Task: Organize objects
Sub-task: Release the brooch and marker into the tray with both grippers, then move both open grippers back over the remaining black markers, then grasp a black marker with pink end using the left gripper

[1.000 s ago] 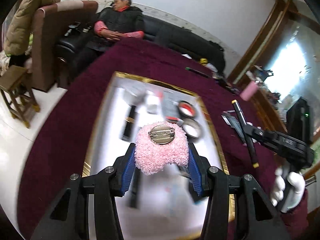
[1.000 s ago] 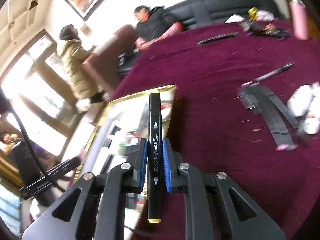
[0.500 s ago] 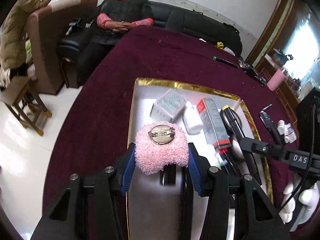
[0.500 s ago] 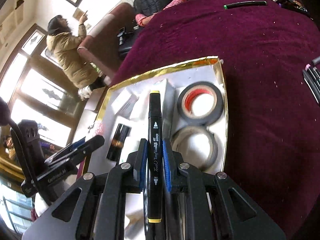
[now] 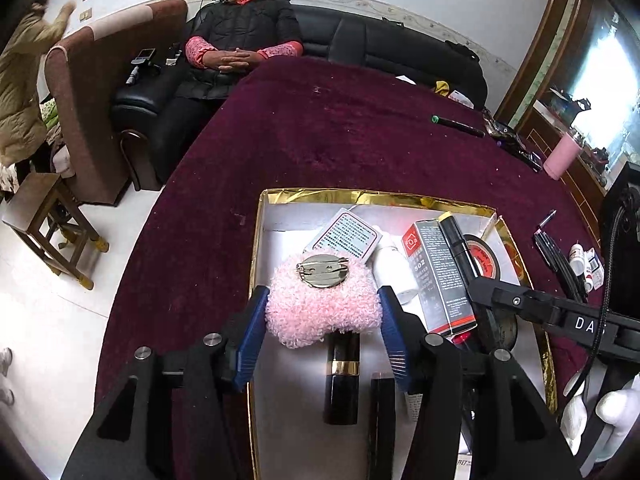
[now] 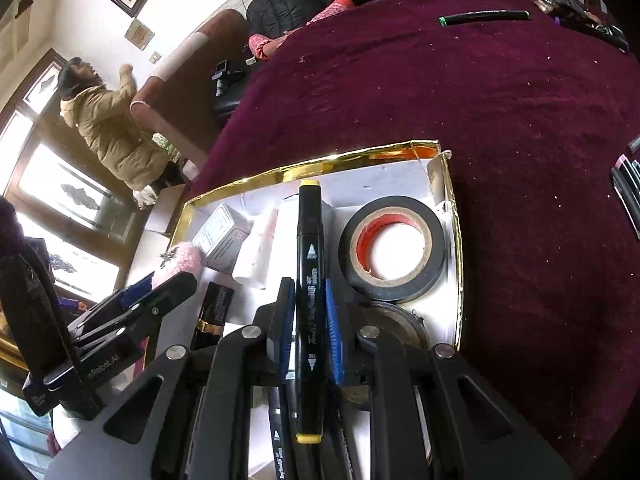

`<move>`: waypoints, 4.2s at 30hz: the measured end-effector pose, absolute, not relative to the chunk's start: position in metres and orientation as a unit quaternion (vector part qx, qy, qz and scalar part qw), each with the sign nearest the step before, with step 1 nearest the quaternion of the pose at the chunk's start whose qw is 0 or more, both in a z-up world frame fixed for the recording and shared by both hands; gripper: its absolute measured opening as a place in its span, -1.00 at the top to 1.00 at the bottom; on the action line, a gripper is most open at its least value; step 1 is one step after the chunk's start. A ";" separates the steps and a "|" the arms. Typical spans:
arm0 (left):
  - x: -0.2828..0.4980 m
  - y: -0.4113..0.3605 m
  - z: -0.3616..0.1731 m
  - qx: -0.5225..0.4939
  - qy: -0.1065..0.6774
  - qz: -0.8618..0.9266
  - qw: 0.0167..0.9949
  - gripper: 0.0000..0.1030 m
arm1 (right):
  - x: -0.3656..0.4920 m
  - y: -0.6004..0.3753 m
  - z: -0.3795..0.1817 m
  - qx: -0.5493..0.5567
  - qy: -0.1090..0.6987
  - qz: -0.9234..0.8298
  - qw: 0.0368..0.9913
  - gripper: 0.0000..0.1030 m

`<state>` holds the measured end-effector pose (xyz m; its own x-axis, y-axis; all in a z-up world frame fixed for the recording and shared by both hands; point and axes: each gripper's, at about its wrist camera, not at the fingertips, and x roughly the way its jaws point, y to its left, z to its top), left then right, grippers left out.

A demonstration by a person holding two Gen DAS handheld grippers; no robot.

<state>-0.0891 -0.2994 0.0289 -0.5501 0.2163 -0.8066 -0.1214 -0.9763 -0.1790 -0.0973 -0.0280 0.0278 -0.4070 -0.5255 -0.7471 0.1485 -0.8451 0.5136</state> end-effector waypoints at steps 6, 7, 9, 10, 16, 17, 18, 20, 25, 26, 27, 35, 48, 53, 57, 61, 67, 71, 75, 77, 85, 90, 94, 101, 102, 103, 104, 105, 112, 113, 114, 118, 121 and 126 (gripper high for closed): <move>-0.091 -0.295 0.030 -0.465 -0.056 0.877 0.109 -0.27 | -0.098 -0.034 0.036 0.493 -0.184 -0.826 0.205 0.49; -0.091 -0.295 0.031 -0.465 -0.057 0.877 0.109 -0.28 | -0.096 -0.033 0.039 0.488 -0.182 -0.829 0.205 0.45; -0.089 -0.296 0.032 -0.466 -0.063 0.876 0.108 -0.28 | -0.093 -0.030 0.044 0.481 -0.181 -0.833 0.204 0.37; -0.089 -0.297 0.033 -0.466 -0.067 0.876 0.109 -0.28 | -0.091 -0.029 0.048 0.477 -0.181 -0.835 0.205 0.37; -0.068 -0.307 0.053 -0.441 -0.106 0.884 0.115 -0.29 | -0.065 -0.016 0.069 0.446 -0.168 -0.856 0.200 0.13; -0.063 -0.309 0.057 -0.437 -0.115 0.884 0.120 -0.29 | -0.060 -0.015 0.071 0.442 -0.164 -0.859 0.199 0.11; -0.057 -0.309 0.061 -0.431 -0.124 0.885 0.126 -0.30 | -0.051 -0.013 0.076 0.435 -0.153 -0.866 0.196 0.08; -0.043 -0.307 0.069 -0.418 -0.130 0.889 0.134 -0.30 | -0.037 -0.009 0.084 0.419 -0.129 -0.880 0.181 -0.08; -0.018 -0.289 0.082 -0.399 -0.125 0.897 0.143 -0.33 | -0.005 0.008 0.101 0.378 -0.083 -0.911 0.140 -0.29; -0.013 -0.284 0.084 -0.397 -0.125 0.897 0.146 -0.33 | 0.004 0.016 0.104 0.369 -0.078 -0.917 0.130 -0.33; -0.009 -0.278 0.087 -0.396 -0.127 0.897 0.152 -0.33 | 0.010 0.023 0.107 0.361 -0.077 -0.921 0.122 -0.37; 0.013 -0.217 0.099 -0.394 -0.109 0.894 0.182 -0.33 | 0.058 0.087 0.121 0.317 -0.061 -0.945 0.057 -0.48; 0.008 -0.110 0.108 -0.397 -0.059 0.893 0.204 -0.32 | 0.109 0.185 0.130 0.275 -0.040 -0.960 -0.039 -0.53; -0.008 -0.081 0.097 -0.412 -0.047 0.888 0.198 -0.32 | 0.112 0.221 0.128 0.277 -0.044 -0.959 -0.050 -0.54; -0.027 -0.055 0.078 -0.435 -0.036 0.877 0.198 -0.32 | 0.104 0.246 0.124 0.285 -0.046 -0.955 -0.061 -0.54; -0.038 -0.026 0.057 -0.462 -0.028 0.862 0.206 -0.32 | 0.094 0.262 0.118 0.296 -0.041 -0.952 -0.071 -0.54; -0.055 0.026 0.039 -0.480 -0.014 0.849 0.223 -0.32 | 0.081 0.278 0.105 0.315 -0.046 -0.945 -0.079 -0.54; -0.070 0.060 0.032 -0.485 0.002 0.845 0.225 -0.32 | 0.078 0.289 0.101 0.323 -0.054 -0.941 -0.086 -0.54; -0.084 0.088 0.015 -0.509 0.044 0.836 0.202 -0.31 | 0.076 0.296 0.099 0.327 -0.048 -0.939 -0.096 -0.54; -0.087 0.094 0.005 -0.523 0.064 0.829 0.186 -0.31 | 0.076 0.297 0.098 0.330 -0.041 -0.938 -0.099 -0.54; -0.080 0.086 -0.005 -0.521 0.103 0.833 0.154 -0.59 | 0.073 0.291 0.097 0.334 -0.031 -0.938 -0.091 -0.54; -0.070 0.046 -0.007 -0.526 0.083 0.835 0.137 -0.65 | 0.074 0.281 0.096 0.338 -0.015 -0.937 -0.084 -0.53; -0.058 0.018 -0.003 -0.526 0.074 0.836 0.138 -0.65 | 0.073 0.279 0.095 0.342 -0.015 -0.936 -0.079 -0.53; -0.056 0.019 0.024 -0.475 0.086 0.853 0.196 -0.65 | 0.067 0.291 0.090 0.357 -0.063 -0.930 -0.064 -0.53; -0.060 0.025 0.024 -0.477 0.091 0.850 0.206 -0.60 | 0.067 0.290 0.089 0.359 -0.065 -0.929 -0.061 -0.53; -0.065 0.030 0.023 -0.478 0.098 0.847 0.211 -0.51 | 0.067 0.288 0.089 0.361 -0.066 -0.928 -0.059 -0.53; -0.070 0.038 0.022 -0.477 0.108 0.845 0.218 -0.42 | 0.067 0.287 0.088 0.362 -0.067 -0.928 -0.057 -0.53; -0.075 0.044 0.021 -0.478 0.113 0.842 0.225 -0.25 | 0.066 0.286 0.087 0.363 -0.068 -0.927 -0.055 -0.53; -0.108 0.037 0.015 -0.501 0.053 0.834 0.224 0.02 | 0.064 0.289 0.081 0.374 -0.090 -0.922 -0.044 -0.53; -0.111 0.032 0.014 -0.504 0.037 0.832 0.228 0.02 | 0.064 0.290 0.080 0.375 -0.094 -0.921 -0.042 -0.53; -0.114 0.027 0.011 -0.510 0.030 0.830 0.222 0.02 | 0.063 0.290 0.079 0.376 -0.098 -0.921 -0.041 -0.53; -0.115 0.028 0.001 -0.518 0.068 0.828 0.205 0.03 | 0.059 0.289 0.075 0.383 -0.105 -0.917 -0.036 -0.53; -0.109 0.051 -0.003 -0.509 0.160 0.824 0.189 0.01 | 0.057 0.283 0.074 0.387 -0.107 -0.915 -0.030 -0.53; -0.104 0.067 0.000 -0.509 0.163 0.812 0.235 0.57 | 0.054 0.269 0.077 0.389 -0.111 -0.914 -0.010 -0.53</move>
<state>-0.1045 0.0675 -0.0001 -0.3711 0.2153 -0.9033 -0.5468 -0.8369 0.0252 0.0543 0.2694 0.0772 -0.6973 -0.0683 -0.7135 -0.1046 -0.9751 0.1956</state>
